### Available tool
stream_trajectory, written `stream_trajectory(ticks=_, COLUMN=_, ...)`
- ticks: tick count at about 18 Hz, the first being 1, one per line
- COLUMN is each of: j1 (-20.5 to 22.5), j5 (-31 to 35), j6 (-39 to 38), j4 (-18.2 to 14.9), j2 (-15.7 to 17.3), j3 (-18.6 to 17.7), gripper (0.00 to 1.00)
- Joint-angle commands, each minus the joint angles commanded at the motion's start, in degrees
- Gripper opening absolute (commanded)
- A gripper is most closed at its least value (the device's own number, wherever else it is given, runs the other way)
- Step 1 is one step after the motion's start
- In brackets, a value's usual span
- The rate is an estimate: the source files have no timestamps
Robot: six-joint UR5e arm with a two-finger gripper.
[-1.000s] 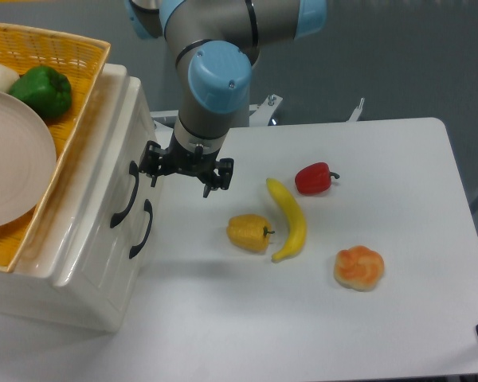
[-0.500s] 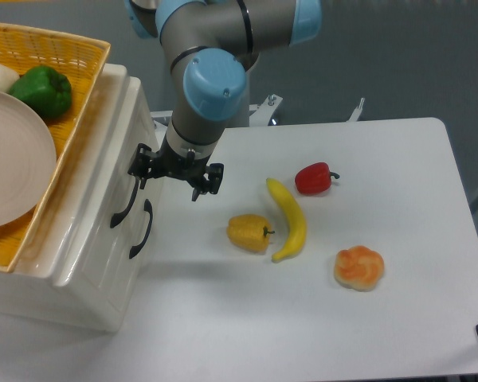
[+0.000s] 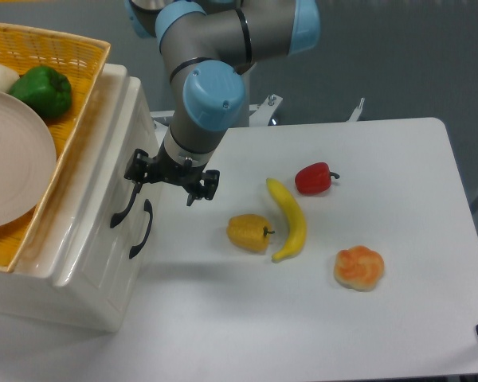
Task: Slide the top white drawer open
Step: 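Lower the gripper onto the black handle of the upper drawer, then hook the gripper fingers around the upper drawer's black handle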
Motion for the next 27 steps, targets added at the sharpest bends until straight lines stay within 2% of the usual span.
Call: stream_trajectory(ticks=27, j1=-1.8, j5=0.0, j6=0.1, j4=0.2, j2=-1.4, j3=-0.3, gripper=1.0)
